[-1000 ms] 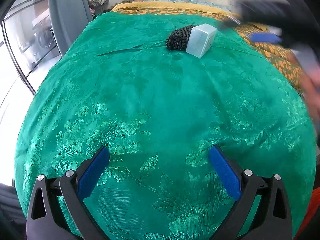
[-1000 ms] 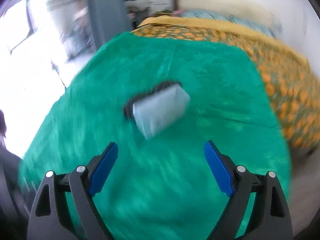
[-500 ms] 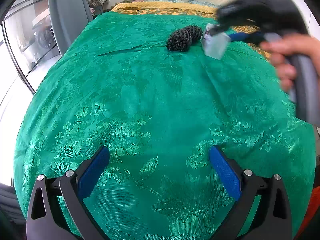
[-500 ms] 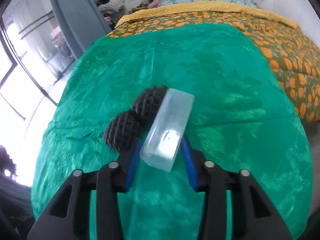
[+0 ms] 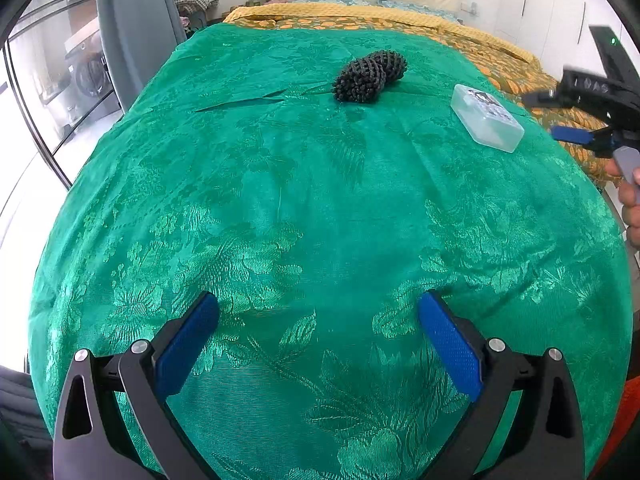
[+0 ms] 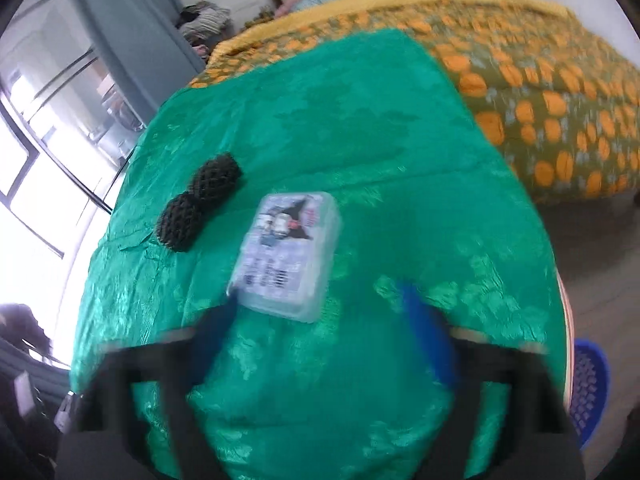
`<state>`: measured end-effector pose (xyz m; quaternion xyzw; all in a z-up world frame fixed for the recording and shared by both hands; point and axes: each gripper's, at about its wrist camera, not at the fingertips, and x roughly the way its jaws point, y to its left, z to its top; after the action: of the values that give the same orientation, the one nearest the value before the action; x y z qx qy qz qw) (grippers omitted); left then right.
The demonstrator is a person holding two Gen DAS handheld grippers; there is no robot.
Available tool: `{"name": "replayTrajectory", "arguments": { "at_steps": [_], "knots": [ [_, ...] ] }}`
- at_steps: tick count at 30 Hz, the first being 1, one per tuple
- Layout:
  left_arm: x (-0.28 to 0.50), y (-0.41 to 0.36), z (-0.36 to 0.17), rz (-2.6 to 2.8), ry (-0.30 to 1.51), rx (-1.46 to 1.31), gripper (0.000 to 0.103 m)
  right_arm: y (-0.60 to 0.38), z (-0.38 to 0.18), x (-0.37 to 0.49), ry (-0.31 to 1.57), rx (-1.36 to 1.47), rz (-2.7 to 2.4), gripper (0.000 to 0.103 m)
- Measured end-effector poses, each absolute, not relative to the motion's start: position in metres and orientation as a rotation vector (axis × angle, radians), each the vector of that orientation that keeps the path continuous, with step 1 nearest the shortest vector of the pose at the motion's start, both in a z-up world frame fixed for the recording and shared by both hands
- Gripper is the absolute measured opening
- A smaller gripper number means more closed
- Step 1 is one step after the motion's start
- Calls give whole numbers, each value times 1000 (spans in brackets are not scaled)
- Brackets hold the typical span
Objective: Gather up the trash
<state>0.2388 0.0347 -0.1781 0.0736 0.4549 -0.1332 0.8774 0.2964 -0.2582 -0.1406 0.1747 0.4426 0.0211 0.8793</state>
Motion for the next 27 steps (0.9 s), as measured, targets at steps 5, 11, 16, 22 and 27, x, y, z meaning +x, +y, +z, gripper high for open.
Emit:
{"name": "replayTrajectory", "arguments": {
  "at_steps": [5,11,16,22,27],
  "knots": [
    [239,35,-178,-278,949,154,98,-204,-157,322,957,173,3,93],
    [239,35,-178,-279,949,154,98,-207,-182,332,954,186,-87,65],
    [239,35,-178,-278,949,154,98,-220,-177,292,974,95,15,64],
    [248,33,-173,-354,945,130,99,-225,-186,247,942,1,53,84],
    [296,12,-157,-433,905,164,99,-231,-191,247,954,47,72,91]
  ]
}}
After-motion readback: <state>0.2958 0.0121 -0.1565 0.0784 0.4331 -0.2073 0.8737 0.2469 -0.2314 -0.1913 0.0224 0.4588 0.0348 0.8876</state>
